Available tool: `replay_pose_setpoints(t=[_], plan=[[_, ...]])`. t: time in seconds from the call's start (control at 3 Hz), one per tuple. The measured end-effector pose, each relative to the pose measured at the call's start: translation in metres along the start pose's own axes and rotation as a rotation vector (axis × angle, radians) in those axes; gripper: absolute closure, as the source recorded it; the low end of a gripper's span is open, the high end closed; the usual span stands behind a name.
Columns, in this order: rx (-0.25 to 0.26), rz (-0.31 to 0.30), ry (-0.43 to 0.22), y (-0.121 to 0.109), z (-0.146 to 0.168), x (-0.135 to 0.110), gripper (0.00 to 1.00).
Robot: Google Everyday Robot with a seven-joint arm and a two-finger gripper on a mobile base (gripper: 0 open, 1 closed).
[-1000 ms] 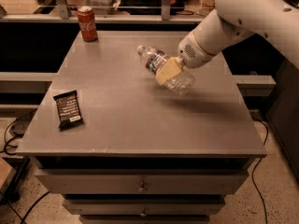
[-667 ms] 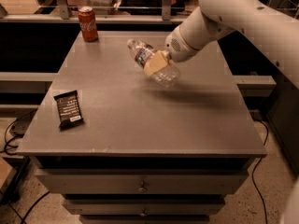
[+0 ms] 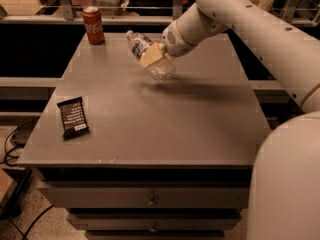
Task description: Move water bottle near coke can
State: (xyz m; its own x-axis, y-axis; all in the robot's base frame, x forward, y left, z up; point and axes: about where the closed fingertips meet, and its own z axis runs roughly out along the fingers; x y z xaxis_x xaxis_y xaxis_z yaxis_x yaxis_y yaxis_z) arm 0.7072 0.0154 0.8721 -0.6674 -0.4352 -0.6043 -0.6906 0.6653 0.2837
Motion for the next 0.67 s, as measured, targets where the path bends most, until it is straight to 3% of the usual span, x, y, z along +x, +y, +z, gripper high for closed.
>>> replay_pose_setpoints(t=[0.33, 0.67], plan=[[-0.033, 0.099, -0.059, -0.0034, 0.0180, -0.0190, 1.00], [-0.033, 0.111, -0.066, -0.0039, 0.0193, -0.0209, 1.00]])
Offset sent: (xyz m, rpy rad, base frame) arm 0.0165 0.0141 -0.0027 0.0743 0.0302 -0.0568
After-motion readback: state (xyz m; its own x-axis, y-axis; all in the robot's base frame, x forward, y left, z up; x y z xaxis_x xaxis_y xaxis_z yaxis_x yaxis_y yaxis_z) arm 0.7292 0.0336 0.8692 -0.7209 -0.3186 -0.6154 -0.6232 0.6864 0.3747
